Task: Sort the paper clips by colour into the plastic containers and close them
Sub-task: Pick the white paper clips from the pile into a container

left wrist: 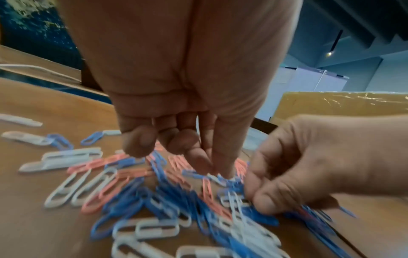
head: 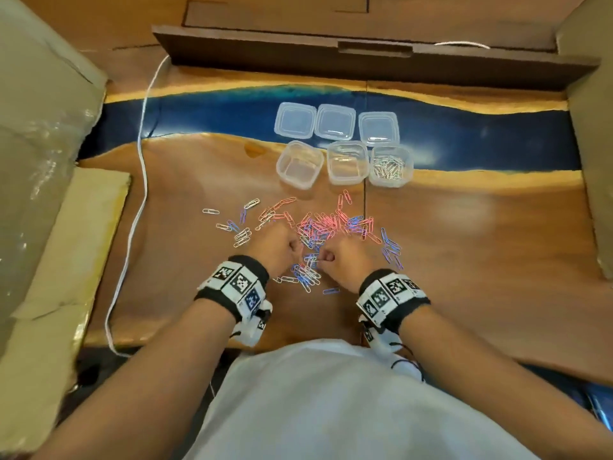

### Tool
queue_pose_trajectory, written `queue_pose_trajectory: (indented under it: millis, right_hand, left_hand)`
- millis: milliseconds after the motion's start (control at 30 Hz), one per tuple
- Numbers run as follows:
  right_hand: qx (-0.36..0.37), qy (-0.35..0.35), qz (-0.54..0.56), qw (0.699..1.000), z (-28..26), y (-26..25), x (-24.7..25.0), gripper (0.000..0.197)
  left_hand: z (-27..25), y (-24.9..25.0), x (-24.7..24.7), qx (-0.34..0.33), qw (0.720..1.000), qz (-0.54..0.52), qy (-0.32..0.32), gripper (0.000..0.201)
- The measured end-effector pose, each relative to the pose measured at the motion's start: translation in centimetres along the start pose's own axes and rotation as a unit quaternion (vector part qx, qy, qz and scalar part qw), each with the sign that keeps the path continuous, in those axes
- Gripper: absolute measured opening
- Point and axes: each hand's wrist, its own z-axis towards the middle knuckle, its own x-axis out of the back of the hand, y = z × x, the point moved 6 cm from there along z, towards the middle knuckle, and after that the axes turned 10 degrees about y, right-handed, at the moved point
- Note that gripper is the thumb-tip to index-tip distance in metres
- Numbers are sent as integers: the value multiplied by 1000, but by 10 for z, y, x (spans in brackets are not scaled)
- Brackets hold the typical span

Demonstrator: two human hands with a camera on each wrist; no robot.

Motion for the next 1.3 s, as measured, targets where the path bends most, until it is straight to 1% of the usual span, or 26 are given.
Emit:
queue_pose_trajectory:
  millis: [67,167,300,400,533,633,733,867,967,1033,1133,1200,1300]
  right_hand:
    - [9,11,-18,1000,-1,-5,-6,9]
    - [-5,12,-34,999,-2,-5,-10,10]
    - [-3,-2,-43,999,-3,-5,-10,4]
    - [-5,-15,-39,999,-4,-5,-7,10]
    - [-7,-23,-28,999,-4,1,-4,9]
    - [-29,-11,-7,999,-4,8,-2,13]
    - [-39,7,-6,999,-1,10,-1,17]
    - [-42,8,-15,999,2,8,0,12]
    - [-18,16,-12,1000,3,3,2,10]
    - [19,18,-34,999,4,-2,2,11]
    - [57,10,-62,996,6,-8,-1,13]
    - [51,14,-57,997,8,-8,-1,17]
    - [45,29,-38,998,12,-12,3,24]
  left_hand:
    - [-7,-6,-13,10,1000,-3,14,12]
    - [-13,-8,-26,8,999,2,43,6]
    - [-13,1,-33,-16,997,24,74,14]
    - [-13,6,-38,-39,995,38,82,20]
    - [-11,10,-40,-53,994,31,88,12]
    - [-8,10,-38,-40,995,19,93,11]
    - [-4,10,-40,-23,996,40,82,7]
    - [1,10,-41,8,997,40,65,12]
    - [-1,7,-33,13,997,13,68,7]
    - [-5,-1,-24,34,995,-40,83,3]
    - [-13,-18,-12,56,986,-125,96,8]
    - [-16,-28,-9,67,982,-157,83,12]
    - [-23,-35,-16,86,970,-224,26,24]
